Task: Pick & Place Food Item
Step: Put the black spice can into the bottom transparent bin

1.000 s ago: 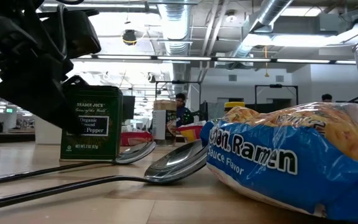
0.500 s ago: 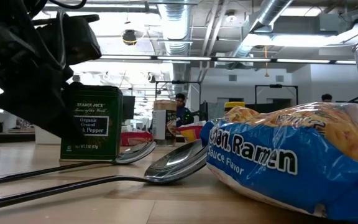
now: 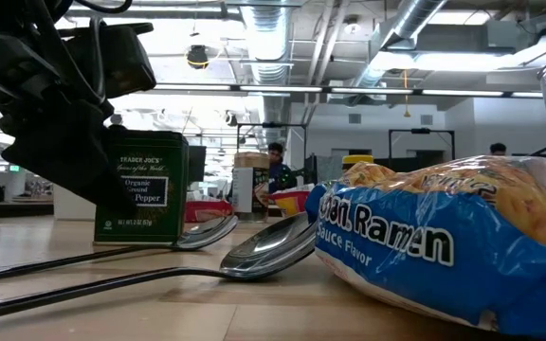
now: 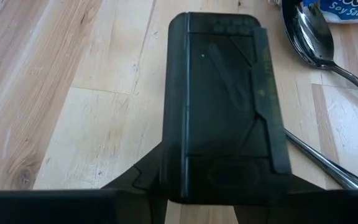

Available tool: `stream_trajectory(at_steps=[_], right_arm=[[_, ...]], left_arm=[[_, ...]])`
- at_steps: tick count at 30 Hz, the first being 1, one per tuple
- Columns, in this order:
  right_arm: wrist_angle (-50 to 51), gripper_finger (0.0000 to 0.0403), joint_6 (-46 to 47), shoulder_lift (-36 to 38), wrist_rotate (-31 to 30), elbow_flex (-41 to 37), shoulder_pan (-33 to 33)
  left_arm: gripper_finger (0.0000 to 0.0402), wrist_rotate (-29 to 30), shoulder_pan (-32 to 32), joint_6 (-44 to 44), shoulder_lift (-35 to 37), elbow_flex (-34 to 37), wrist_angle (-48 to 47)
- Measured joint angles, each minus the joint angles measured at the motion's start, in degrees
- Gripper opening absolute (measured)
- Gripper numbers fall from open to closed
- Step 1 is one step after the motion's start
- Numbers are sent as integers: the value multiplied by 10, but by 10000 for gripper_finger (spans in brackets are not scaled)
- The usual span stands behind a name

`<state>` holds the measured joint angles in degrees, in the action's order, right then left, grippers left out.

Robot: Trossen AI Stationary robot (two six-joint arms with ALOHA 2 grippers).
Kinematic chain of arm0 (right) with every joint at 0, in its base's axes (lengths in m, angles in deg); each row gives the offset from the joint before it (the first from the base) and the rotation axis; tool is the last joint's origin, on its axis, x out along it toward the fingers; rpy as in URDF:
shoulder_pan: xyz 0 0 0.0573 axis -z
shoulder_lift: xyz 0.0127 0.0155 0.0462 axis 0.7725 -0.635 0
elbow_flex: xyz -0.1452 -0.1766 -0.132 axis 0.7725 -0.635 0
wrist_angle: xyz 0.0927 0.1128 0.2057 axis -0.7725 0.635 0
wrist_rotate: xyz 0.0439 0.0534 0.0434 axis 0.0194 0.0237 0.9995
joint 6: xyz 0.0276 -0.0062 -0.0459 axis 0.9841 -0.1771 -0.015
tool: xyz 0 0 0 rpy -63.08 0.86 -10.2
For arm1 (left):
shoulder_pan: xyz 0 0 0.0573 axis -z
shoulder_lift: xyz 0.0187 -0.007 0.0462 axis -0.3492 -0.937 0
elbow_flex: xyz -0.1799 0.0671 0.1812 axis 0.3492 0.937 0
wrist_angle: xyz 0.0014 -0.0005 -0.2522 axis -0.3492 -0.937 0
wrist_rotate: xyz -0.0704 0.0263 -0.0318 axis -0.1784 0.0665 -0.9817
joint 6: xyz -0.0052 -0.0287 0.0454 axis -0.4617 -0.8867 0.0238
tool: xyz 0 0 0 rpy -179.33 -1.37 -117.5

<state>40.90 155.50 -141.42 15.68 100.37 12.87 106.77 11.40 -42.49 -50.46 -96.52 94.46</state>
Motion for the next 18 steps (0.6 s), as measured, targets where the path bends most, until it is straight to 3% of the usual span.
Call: stream_trajectory(at_steps=[18], right_arm=[[-47,116,1,0,31,0,0]], left_arm=[[121,-3,3,0,22,0,-3]])
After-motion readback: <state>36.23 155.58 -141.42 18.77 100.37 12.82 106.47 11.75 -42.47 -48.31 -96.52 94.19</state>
